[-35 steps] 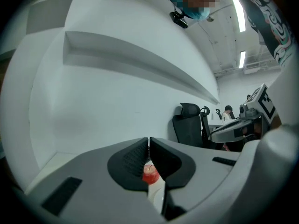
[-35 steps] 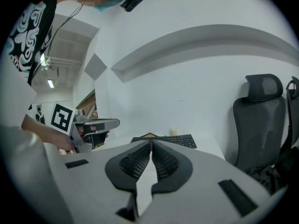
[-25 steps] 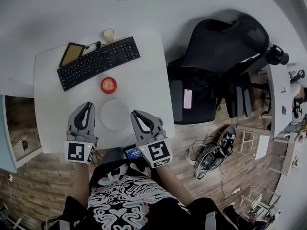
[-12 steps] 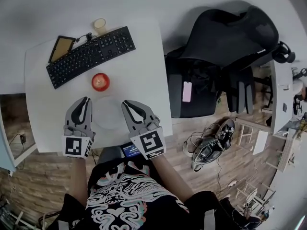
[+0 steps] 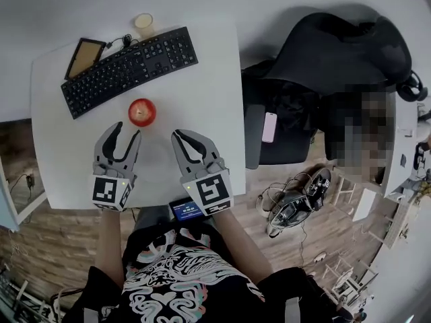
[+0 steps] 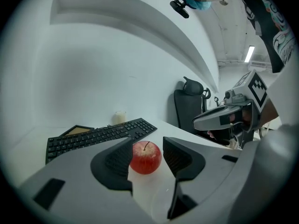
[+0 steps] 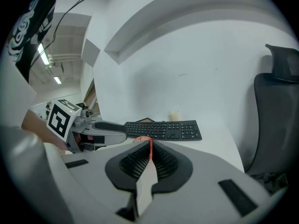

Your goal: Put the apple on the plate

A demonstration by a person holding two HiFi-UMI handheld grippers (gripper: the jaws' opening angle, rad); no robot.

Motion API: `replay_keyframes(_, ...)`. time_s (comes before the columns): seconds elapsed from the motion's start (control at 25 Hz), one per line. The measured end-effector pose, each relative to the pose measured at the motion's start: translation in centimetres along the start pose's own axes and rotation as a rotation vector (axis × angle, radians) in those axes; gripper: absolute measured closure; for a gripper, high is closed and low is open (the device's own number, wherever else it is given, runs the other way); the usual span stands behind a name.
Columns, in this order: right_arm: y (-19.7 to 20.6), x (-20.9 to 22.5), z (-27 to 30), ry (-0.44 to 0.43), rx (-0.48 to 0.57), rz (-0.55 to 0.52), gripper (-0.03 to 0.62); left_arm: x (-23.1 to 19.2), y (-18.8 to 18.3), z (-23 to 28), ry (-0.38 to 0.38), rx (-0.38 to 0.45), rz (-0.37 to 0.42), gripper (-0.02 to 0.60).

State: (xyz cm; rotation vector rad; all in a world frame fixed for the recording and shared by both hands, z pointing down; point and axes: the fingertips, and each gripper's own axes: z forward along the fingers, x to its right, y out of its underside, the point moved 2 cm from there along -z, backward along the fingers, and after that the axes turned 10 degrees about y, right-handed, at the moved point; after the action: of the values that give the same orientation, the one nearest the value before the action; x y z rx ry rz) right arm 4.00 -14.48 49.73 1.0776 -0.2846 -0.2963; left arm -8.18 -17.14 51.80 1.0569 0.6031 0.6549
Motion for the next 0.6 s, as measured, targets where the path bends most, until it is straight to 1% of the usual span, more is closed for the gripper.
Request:
replay_keyframes(0.16,0.8,0.4,1.9,-0.009,-0.019,0.004,0.562,-0.9,1.7,1.3,0.01,-0.038,-0.014,0.357)
replay_keyframes(0.28,1.0,0.3,3.2,-0.019,-0.026,-0.002,0.562,-1.9,2.6,2.0,-0.011,-0.062,-0.007,0.313)
replay_keyframes(0.36,1.1,0.1,3.7,-0.027,-0.031,-0.004,0.562,-2.4,2.7,2.4,-0.031,-0.063,-0.008,0.254)
replay_keyframes(0.4,1.2,0.2,3.9,-0.033,-0.034,-0.003,0.562,-2.6,2.8,2.8,-0.029,-0.068,-0.011,0.237)
replay_keyframes(0.6,2.2,0.7,4.7,-0.043,-0.057,0.018,0.562,-2.2,3.3,5.3,0.029,-0.121,-0.004,0.219)
